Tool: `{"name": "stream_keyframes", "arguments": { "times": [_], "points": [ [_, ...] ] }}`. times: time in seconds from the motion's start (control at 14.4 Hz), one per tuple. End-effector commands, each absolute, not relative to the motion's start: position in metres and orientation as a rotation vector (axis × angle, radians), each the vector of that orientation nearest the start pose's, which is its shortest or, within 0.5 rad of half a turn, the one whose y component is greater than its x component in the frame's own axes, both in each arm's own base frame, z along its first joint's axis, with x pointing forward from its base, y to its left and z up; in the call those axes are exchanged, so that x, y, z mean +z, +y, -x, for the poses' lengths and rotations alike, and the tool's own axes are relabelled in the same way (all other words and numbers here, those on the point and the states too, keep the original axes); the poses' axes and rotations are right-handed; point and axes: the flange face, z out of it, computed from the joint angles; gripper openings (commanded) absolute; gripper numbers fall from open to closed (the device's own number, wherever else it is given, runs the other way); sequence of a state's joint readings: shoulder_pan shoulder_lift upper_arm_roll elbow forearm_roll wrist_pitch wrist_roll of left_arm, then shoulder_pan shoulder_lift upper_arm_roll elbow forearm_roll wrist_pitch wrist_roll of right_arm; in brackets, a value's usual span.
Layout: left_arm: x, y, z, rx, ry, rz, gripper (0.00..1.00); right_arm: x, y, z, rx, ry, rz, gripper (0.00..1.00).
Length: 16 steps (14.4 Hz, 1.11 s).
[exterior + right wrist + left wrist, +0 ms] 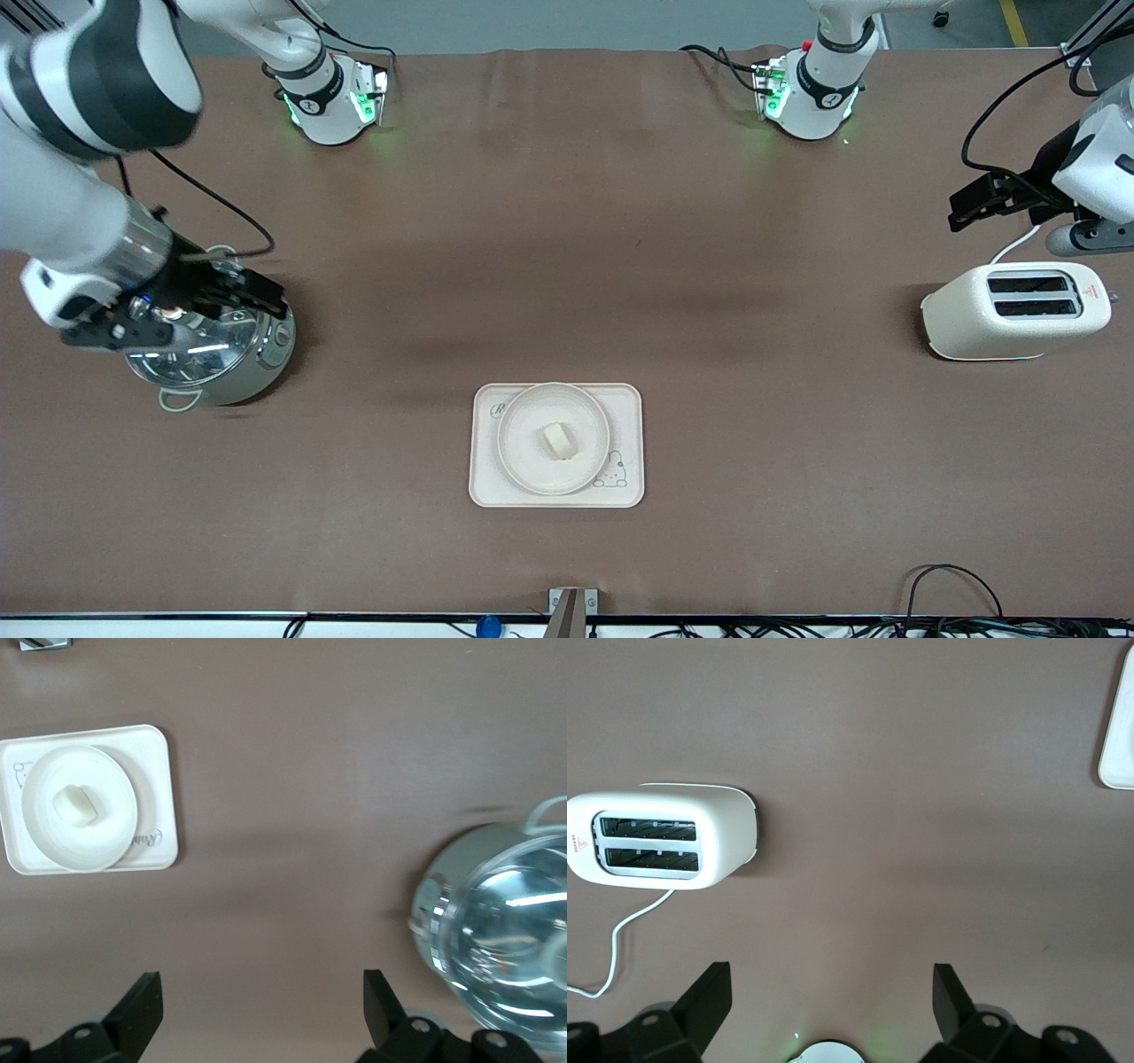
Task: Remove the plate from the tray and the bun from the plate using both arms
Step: 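Swing the right gripper past the pot to the plate rim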
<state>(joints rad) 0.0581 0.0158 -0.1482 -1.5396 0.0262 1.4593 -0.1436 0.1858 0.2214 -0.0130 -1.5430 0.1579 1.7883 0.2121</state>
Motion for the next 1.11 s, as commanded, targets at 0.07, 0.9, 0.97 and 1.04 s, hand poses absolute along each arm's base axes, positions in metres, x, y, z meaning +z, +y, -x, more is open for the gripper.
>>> {"name": "stream_keyframes", "arguments": {
  "times": [0.07, 0.9, 0.97, 1.04],
  "points": [
    [0.619, -0.043, -0.551, 0.155, -0.08, 3.087, 1.0, 0.496, 0.159, -0.636, -0.007, 0.189, 2.951, 1.0],
    [0.612, -0.042, -0.554, 0.174, -0.084, 3.085, 1.0, 0.353, 0.236, -0.666, -0.048, 0.141, 2.955, 1.0],
    [0.61, -0.042, -0.556, 0.181, -0.084, 3.085, 1.0, 0.339, 0.243, -0.667, -0.049, 0.136, 2.956, 1.0],
    [0.606, -0.042, -0.557, 0.19, -0.084, 3.084, 1.0, 0.327, 0.249, -0.668, -0.05, 0.169, 2.944, 1.0]
  ]
}}
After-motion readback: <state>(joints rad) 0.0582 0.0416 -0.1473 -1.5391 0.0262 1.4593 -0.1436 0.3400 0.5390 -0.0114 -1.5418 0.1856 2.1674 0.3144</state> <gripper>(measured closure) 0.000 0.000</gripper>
